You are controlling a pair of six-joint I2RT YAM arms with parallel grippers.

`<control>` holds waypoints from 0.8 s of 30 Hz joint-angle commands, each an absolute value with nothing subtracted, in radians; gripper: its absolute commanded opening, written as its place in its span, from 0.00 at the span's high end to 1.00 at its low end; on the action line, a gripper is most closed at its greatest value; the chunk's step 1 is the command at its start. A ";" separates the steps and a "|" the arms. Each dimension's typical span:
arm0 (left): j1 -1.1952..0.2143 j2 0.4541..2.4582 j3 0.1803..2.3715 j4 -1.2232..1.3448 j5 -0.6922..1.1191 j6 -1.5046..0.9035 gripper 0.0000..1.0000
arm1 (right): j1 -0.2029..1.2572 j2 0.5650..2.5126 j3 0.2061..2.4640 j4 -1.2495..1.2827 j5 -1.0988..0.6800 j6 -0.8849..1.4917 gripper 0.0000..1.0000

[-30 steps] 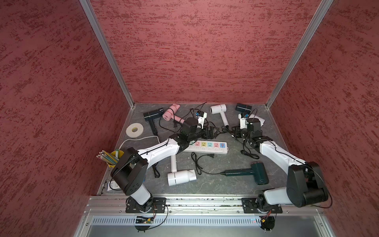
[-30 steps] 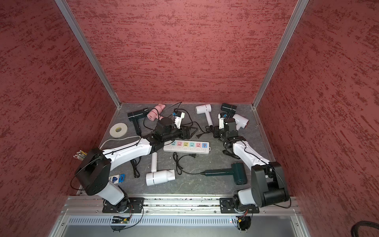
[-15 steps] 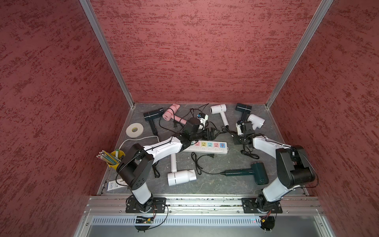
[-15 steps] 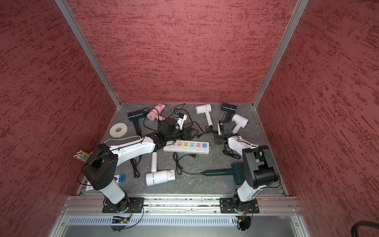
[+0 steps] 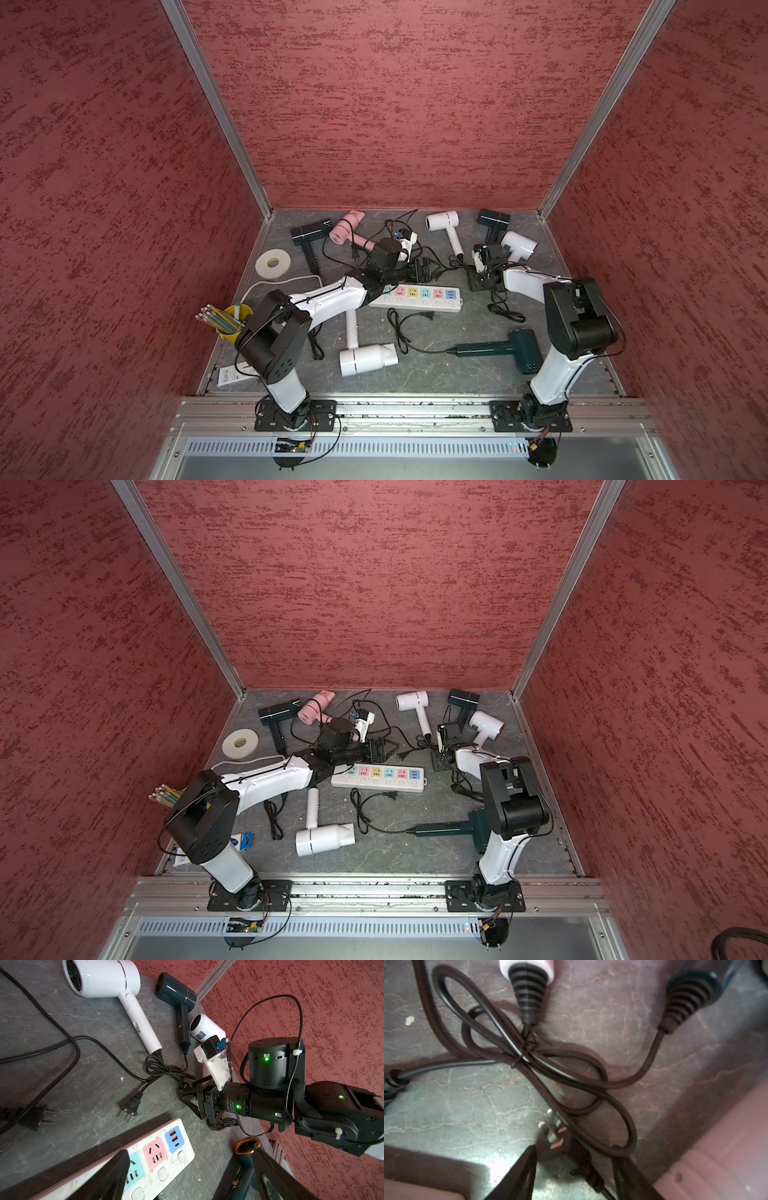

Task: Charge the blow dryers
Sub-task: Pick up the plug from the center of the board.

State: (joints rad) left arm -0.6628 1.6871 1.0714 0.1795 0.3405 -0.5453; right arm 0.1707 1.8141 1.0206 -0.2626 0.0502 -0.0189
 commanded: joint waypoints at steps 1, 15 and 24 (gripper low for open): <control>-0.658 1.692 1.068 0.199 0.356 -0.545 0.06 | 0.166 1.858 1.056 -0.291 0.051 -0.043 0.63; -0.668 1.708 1.085 0.206 0.373 -0.562 0.06 | 0.163 1.646 0.963 -0.187 -0.052 -0.005 1.00; -0.712 1.749 1.103 0.276 0.378 -0.559 0.08 | 0.094 1.414 0.846 0.000 -0.263 0.086 1.00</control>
State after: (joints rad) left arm -0.6933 1.7077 1.0729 0.2169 0.3634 -0.5632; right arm 0.1226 1.4757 0.8688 -0.1043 -0.1570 0.0349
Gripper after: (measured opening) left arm 0.928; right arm 0.137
